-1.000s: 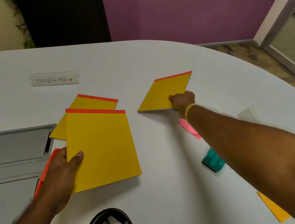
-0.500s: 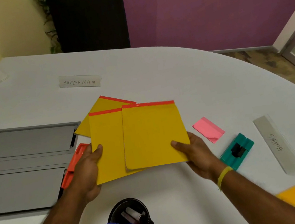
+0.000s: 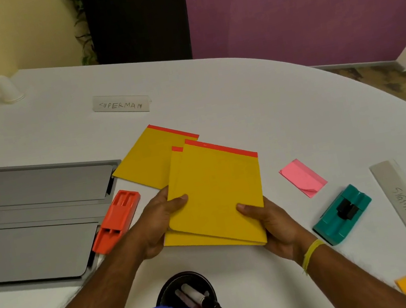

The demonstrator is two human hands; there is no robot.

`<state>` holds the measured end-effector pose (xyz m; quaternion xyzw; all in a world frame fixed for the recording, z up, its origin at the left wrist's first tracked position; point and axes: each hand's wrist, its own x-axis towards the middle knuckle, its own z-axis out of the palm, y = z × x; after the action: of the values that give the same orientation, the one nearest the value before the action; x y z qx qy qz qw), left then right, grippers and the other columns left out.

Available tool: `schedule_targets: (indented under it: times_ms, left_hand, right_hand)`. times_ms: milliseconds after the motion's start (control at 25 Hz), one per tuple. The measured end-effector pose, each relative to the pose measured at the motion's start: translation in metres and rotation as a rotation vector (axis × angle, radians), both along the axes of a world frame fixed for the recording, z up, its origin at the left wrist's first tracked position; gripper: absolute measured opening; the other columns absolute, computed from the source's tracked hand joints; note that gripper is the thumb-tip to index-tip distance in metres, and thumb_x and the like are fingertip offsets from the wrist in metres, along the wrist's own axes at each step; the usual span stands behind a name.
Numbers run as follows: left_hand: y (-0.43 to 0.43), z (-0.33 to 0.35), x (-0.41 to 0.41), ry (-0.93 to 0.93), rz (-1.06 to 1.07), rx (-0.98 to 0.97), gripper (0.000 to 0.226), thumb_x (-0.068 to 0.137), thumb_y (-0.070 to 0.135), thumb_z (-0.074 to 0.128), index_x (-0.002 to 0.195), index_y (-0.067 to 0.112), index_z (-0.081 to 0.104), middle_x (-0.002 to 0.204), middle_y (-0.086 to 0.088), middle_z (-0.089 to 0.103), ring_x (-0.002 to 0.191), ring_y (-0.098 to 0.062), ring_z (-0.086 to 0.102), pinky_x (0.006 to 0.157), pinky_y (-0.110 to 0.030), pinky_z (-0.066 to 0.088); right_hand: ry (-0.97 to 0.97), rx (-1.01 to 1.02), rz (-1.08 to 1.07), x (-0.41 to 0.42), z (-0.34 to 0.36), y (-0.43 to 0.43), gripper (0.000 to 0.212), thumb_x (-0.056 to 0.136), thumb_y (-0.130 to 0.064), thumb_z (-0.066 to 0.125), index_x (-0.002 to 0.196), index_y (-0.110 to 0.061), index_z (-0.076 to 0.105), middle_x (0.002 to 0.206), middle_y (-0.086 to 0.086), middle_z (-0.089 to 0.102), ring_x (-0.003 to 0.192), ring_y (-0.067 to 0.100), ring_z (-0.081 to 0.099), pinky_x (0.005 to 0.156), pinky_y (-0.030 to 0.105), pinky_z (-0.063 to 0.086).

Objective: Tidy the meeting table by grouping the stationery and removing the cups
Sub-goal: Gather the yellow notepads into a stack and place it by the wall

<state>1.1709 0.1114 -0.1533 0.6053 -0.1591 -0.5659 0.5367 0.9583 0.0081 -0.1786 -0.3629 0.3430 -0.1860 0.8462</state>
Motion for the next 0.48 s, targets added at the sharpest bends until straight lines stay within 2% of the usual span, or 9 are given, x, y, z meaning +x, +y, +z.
schedule_targets:
  times_ms: [40, 80, 120, 200, 240, 360, 480]
  left_hand:
    - [-0.006, 0.001, 0.001, -0.067, -0.060, 0.013, 0.027, 0.097, 0.018, 0.055, 0.121, 0.028, 0.056, 0.107, 0.005, 0.073, 0.099, -0.011, 0.070, 0.084, -0.029, 0.056]
    - [-0.013, 0.000, 0.006, -0.220, -0.100, 0.039, 0.020, 0.096, 0.021, 0.057, 0.115, 0.027, 0.057, 0.097, 0.008, 0.073, 0.087, -0.004, 0.070, 0.072, -0.021, 0.055]
    - [-0.022, -0.004, 0.017, -0.445, -0.116, 0.079, 0.019, 0.095, 0.026, 0.061, 0.113, 0.024, 0.057, 0.093, 0.006, 0.071, 0.082, -0.005, 0.070, 0.066, -0.020, 0.053]
    - [-0.043, -0.012, 0.050, -0.905, -0.098, 0.165, 0.038, 0.090, 0.032, 0.068, 0.120, 0.013, 0.057, 0.101, -0.007, 0.068, 0.091, -0.022, 0.066, 0.074, -0.029, 0.050]
    - [-0.052, -0.016, 0.070, -1.054, -0.094, 0.209, 0.048, 0.088, 0.034, 0.071, 0.125, 0.009, 0.055, 0.109, -0.013, 0.066, 0.100, -0.029, 0.063, 0.081, -0.034, 0.049]
    - [-0.074, -0.032, 0.123, -1.202, -0.164, 0.468, 0.089, 0.075, 0.055, 0.076, 0.140, 0.007, 0.040, 0.135, -0.024, 0.048, 0.124, -0.042, 0.048, 0.101, -0.049, 0.043]
    - [-0.084, -0.053, 0.149, -1.229, -0.224, 0.699, 0.121, 0.056, 0.077, 0.075, 0.144, 0.008, 0.031, 0.140, -0.026, 0.039, 0.130, -0.046, 0.041, 0.105, -0.058, 0.038]
  right_hand:
    - [-0.006, 0.019, -0.030, -0.002, -0.004, -0.002, 0.052, 0.083, -0.011, 0.061, 0.134, -0.021, 0.052, 0.127, 0.011, 0.067, 0.112, 0.034, 0.066, 0.084, 0.044, 0.060]
    - [-0.001, 0.022, -0.069, -0.003, -0.009, -0.003, 0.053, 0.083, -0.009, 0.061, 0.134, -0.021, 0.052, 0.128, 0.012, 0.067, 0.111, 0.035, 0.066, 0.083, 0.045, 0.060]
    - [0.009, 0.016, -0.108, -0.004, -0.013, -0.004, 0.053, 0.084, -0.007, 0.060, 0.134, -0.020, 0.052, 0.128, 0.012, 0.067, 0.110, 0.035, 0.066, 0.082, 0.046, 0.060]
    - [0.025, 0.000, -0.162, -0.010, -0.021, -0.003, 0.053, 0.084, -0.005, 0.060, 0.134, -0.021, 0.052, 0.128, 0.012, 0.067, 0.108, 0.034, 0.068, 0.080, 0.045, 0.060]
    - [0.025, -0.001, -0.177, -0.013, -0.023, -0.001, 0.053, 0.083, -0.005, 0.060, 0.133, -0.021, 0.053, 0.127, 0.011, 0.067, 0.107, 0.034, 0.068, 0.078, 0.044, 0.061]
    - [0.036, -0.009, -0.188, -0.026, -0.032, 0.007, 0.054, 0.081, -0.006, 0.062, 0.132, -0.022, 0.053, 0.126, 0.010, 0.068, 0.108, 0.033, 0.068, 0.077, 0.043, 0.061]
    - [0.039, -0.007, -0.170, -0.039, -0.047, 0.013, 0.055, 0.084, -0.006, 0.061, 0.135, -0.024, 0.051, 0.130, 0.010, 0.066, 0.114, 0.036, 0.065, 0.088, 0.050, 0.057]
